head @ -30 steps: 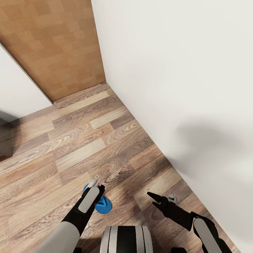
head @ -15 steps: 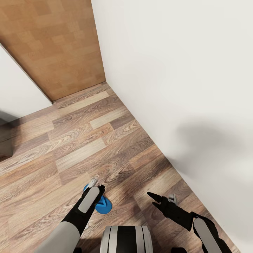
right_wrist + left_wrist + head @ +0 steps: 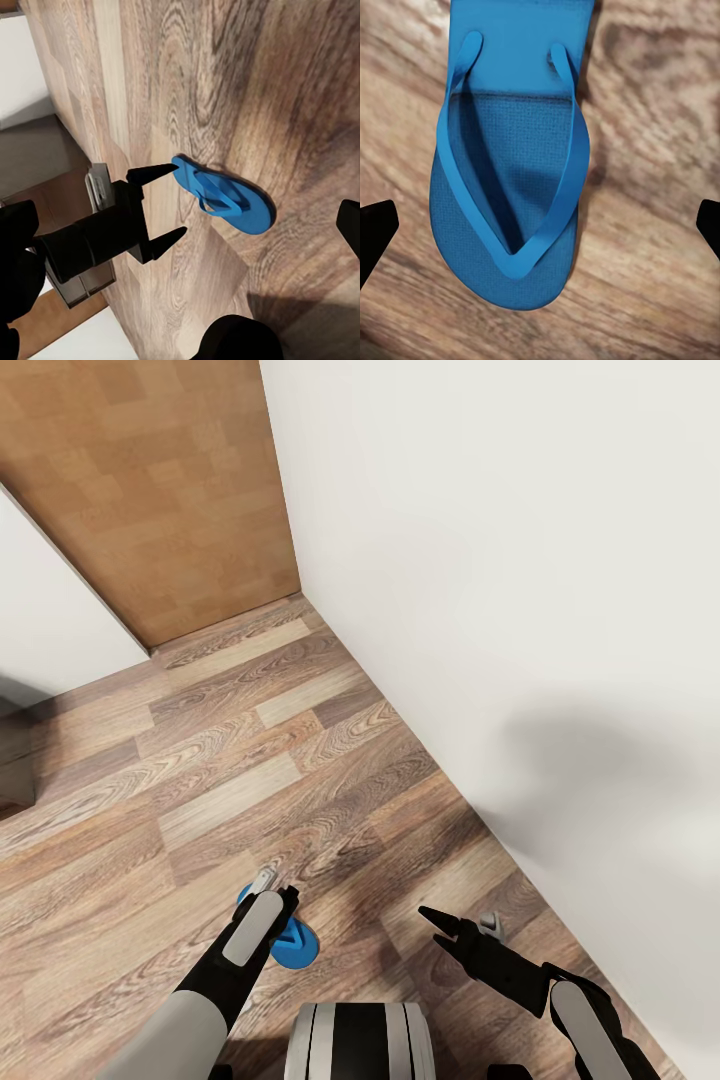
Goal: In the bedroom, move the book from the bed onto either nightstand, and place the two sandals side by side next to the bed.
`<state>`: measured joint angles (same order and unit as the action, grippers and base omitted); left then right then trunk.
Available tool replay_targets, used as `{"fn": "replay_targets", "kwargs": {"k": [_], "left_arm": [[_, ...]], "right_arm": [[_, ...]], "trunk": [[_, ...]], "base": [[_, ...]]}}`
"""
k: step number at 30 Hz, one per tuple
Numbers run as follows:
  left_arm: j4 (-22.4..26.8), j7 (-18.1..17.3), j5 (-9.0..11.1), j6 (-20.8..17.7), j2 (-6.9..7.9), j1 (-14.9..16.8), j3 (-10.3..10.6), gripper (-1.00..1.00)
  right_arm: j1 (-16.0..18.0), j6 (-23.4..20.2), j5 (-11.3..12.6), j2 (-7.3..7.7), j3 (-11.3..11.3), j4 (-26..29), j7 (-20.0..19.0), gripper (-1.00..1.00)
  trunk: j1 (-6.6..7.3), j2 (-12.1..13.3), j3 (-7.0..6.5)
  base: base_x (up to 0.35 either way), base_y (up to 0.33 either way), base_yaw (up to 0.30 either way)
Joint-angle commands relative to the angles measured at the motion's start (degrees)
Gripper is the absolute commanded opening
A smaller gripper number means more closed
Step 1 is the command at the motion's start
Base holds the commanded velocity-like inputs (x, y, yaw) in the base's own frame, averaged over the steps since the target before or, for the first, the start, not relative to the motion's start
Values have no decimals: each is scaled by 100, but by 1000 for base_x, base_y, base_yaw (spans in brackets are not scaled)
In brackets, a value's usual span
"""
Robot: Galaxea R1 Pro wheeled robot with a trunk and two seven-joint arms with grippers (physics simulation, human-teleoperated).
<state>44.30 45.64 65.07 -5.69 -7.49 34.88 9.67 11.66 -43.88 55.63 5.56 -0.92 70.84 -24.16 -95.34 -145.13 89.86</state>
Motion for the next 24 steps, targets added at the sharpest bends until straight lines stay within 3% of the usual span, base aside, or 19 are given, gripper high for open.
{"fn": "replay_targets", "kwargs": {"k": [1, 11, 18, 24], "left_arm": [[8, 33, 6, -27, 2, 1, 9, 100], [8, 33, 6, -29, 2, 1, 9, 100], [8, 33, 8, -36, 2, 1, 9, 100], [8, 33, 11, -36, 2, 1, 9, 100]], "right_arm": [[2, -33, 1, 0, -8, 2, -21, 100], [2, -50, 36, 22, -14, 311, -82, 100], [3, -54, 20, 15, -9, 403, -898, 100], [3, -56, 11, 15, -12, 406, -1070, 100]], "trunk": [[1, -1, 3], [1, -1, 3], [1, -1, 3], [1, -1, 3]], "base": [[0, 0, 0], [0, 0, 0], [0, 0, 0], [0, 0, 0]]}}
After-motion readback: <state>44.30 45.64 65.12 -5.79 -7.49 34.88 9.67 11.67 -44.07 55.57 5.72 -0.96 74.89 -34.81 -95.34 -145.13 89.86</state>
